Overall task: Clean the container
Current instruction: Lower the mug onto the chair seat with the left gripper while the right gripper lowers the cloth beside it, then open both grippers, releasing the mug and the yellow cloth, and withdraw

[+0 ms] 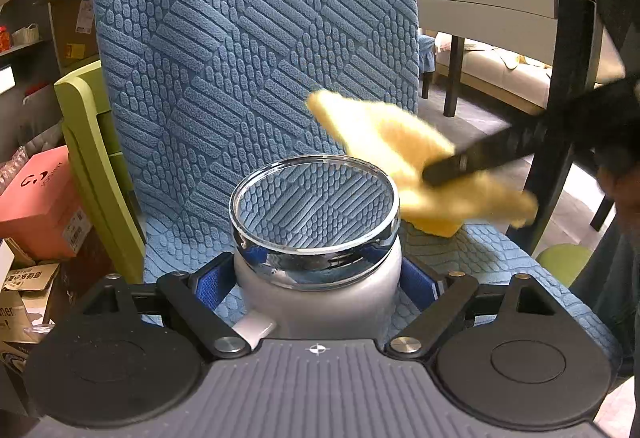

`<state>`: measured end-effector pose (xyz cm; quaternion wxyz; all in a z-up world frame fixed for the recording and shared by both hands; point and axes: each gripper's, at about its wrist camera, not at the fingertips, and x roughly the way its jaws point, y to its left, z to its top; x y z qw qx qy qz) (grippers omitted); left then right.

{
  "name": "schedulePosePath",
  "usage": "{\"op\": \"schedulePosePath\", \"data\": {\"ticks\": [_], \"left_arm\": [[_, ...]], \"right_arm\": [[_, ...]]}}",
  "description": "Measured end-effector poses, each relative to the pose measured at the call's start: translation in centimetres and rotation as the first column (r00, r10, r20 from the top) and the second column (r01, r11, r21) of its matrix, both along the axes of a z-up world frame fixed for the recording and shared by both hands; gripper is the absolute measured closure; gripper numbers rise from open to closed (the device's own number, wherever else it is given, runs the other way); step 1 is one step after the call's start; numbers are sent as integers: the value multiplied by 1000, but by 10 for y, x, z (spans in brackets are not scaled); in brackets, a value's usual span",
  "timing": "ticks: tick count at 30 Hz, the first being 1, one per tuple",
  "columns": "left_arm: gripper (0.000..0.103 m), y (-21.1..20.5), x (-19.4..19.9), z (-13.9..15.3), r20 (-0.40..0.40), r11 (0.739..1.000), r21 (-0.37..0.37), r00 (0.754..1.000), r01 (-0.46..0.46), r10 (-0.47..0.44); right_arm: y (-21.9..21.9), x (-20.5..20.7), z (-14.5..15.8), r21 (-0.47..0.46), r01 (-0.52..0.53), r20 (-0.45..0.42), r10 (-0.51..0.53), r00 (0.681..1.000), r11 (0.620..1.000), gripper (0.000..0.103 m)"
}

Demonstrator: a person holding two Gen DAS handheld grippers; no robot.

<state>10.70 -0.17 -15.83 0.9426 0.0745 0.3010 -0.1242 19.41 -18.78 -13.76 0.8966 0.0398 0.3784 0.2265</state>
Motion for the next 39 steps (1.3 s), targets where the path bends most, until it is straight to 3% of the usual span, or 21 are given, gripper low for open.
{"op": "schedulePosePath", "data": {"ticks": [8,18,19,21,23,30,32,37,39], "left_arm": [[13,3,0,0,-3,1000,-3,1000,1,-1],[10,4,8,6,-29,1000,-1,1000,-10,10],[9,5,8,8,-27,1000,-7,1000,-14,13],[9,7,6,12,-19,1000,-23,1000,-21,21],[7,10,2,19,4,998,-51,1000,-31,31],[4,15,-17,42,52,994,-77,995,-80,84],[3,15,-22,48,56,993,-70,993,-97,101],[3,9,-40,61,70,986,-4,984,-166,166],[3,11,-49,69,67,982,-15,980,-186,186]], "right_arm": [[-4,2,-57,-30,41,-161,-45,986,999,88],[-5,4,-67,-20,50,-164,-52,985,999,87],[-5,3,-66,-23,49,-162,-52,985,999,84],[-4,2,-63,-17,43,-157,-45,987,999,70],[-5,0,-60,-11,39,-148,-40,988,999,48],[-12,-11,-38,-5,75,-83,-75,994,997,37],[-15,-19,-28,10,99,-63,-98,993,995,29],[-20,-44,-10,40,149,-48,-147,988,988,29],[-20,-56,0,30,153,-29,-152,988,988,29]]}}
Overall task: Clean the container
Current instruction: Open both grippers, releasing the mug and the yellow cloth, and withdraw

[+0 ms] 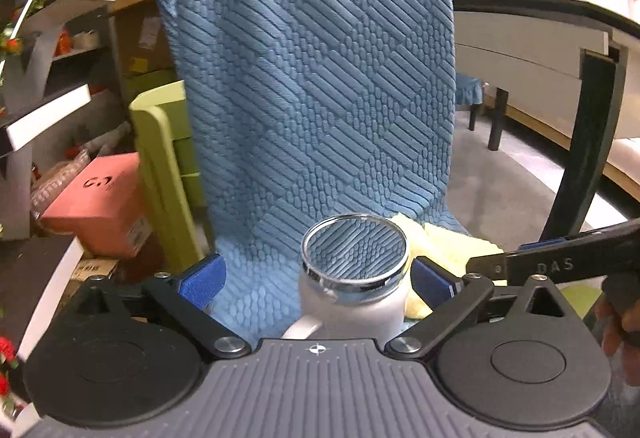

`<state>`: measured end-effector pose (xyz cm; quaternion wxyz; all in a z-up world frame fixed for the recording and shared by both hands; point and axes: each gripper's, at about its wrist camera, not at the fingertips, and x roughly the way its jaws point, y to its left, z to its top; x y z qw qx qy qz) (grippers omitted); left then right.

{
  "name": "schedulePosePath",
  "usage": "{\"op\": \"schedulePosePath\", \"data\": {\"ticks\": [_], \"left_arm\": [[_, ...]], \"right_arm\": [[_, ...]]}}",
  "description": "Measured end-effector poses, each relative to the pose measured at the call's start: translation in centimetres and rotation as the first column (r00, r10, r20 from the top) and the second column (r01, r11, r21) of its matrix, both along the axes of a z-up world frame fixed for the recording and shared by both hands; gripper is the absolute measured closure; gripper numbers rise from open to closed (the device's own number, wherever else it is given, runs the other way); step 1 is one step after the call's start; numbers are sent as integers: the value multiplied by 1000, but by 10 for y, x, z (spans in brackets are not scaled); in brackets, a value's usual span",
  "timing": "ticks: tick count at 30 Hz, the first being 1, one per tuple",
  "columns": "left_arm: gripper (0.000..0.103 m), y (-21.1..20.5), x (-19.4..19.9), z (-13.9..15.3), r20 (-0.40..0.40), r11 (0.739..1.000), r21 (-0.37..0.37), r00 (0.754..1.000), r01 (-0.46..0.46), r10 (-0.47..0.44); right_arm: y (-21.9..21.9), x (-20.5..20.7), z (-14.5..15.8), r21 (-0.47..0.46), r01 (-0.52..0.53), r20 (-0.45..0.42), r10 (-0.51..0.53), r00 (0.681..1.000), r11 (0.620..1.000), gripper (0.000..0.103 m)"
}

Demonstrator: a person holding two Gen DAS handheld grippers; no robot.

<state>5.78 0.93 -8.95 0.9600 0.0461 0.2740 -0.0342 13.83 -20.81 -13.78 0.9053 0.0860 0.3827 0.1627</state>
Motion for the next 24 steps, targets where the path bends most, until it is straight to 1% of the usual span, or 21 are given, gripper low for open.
{"op": "schedulePosePath", "data": {"ticks": [4,7,12,13,14,15,19,21,23,24], "left_arm": [[2,1,-17,18,19,998,-26,999,-49,49],[1,0,-28,29,16,997,-32,997,-75,75],[0,-1,-45,43,1,992,-31,992,-123,123],[0,-1,-48,44,-1,990,-33,991,-135,135],[0,-2,-51,46,-1,988,-35,989,-147,147],[0,-2,-54,47,-3,988,-37,988,-152,152],[0,-5,-63,51,-23,988,-36,989,-149,149],[0,-5,-66,53,-26,988,-33,989,-149,148],[0,-6,-69,55,-24,988,-28,989,-149,149],[0,-6,-70,56,-23,988,-25,989,-150,149]], "right_arm": [[-3,-21,21,-22,13,46,-12,999,1000,25],[-5,-38,33,-25,9,54,-7,999,1000,25],[-7,-66,49,-38,14,71,-11,997,999,24],[-7,-71,53,-40,21,80,-17,997,999,21],[-8,-75,57,-41,26,92,-22,995,999,16],[-9,-79,61,-43,32,104,-27,994,999,14],[-11,-92,75,-35,48,130,-43,991,998,14],[-11,-99,79,-36,53,139,-47,989,998,12],[-12,-105,82,-26,61,145,-56,988,998,2],[-13,-107,83,-24,65,148,-61,987,998,0]]}}
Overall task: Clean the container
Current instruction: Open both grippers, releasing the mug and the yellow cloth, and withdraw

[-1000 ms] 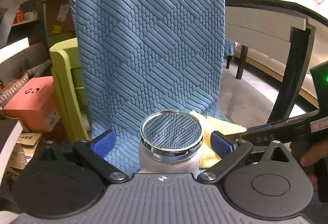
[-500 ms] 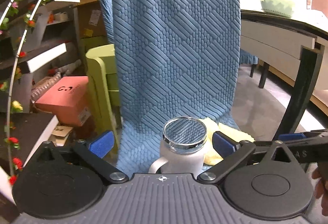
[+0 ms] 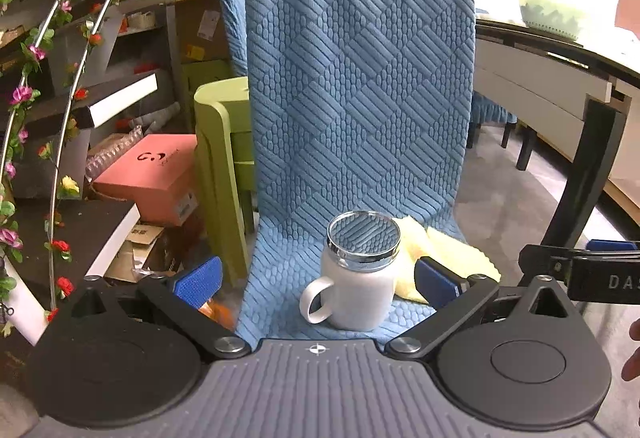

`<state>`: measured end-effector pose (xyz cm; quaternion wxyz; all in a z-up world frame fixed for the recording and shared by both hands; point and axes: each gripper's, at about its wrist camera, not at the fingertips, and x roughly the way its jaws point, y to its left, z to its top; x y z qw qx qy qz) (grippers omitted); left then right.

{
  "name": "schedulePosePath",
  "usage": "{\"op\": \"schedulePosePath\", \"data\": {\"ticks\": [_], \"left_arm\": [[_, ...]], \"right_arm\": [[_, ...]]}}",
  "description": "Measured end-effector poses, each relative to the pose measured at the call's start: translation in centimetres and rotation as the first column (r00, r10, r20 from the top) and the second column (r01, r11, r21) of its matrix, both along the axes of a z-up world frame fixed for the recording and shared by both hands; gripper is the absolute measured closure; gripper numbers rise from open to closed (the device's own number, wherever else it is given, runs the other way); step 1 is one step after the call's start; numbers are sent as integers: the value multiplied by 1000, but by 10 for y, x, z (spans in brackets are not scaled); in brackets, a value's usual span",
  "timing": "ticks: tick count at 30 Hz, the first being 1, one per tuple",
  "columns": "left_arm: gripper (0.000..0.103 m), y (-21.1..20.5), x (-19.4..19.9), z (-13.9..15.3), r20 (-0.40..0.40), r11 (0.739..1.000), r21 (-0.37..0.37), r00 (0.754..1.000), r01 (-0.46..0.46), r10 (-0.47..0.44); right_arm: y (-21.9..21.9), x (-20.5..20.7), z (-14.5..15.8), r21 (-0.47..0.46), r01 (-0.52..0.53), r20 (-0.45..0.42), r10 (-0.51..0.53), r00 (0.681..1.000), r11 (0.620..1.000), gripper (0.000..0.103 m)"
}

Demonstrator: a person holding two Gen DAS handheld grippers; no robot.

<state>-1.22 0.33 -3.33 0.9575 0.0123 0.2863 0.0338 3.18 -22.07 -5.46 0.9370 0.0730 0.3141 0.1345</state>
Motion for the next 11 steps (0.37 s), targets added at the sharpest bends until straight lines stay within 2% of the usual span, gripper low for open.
{"op": "schedulePosePath", "data": {"ticks": [11], "left_arm": [[0,0,-3,1,-7,1000,-11,1000,1,-1]], "right_arm": [[0,-8,6,-4,22,-3,-22,1000,1000,0]]}}
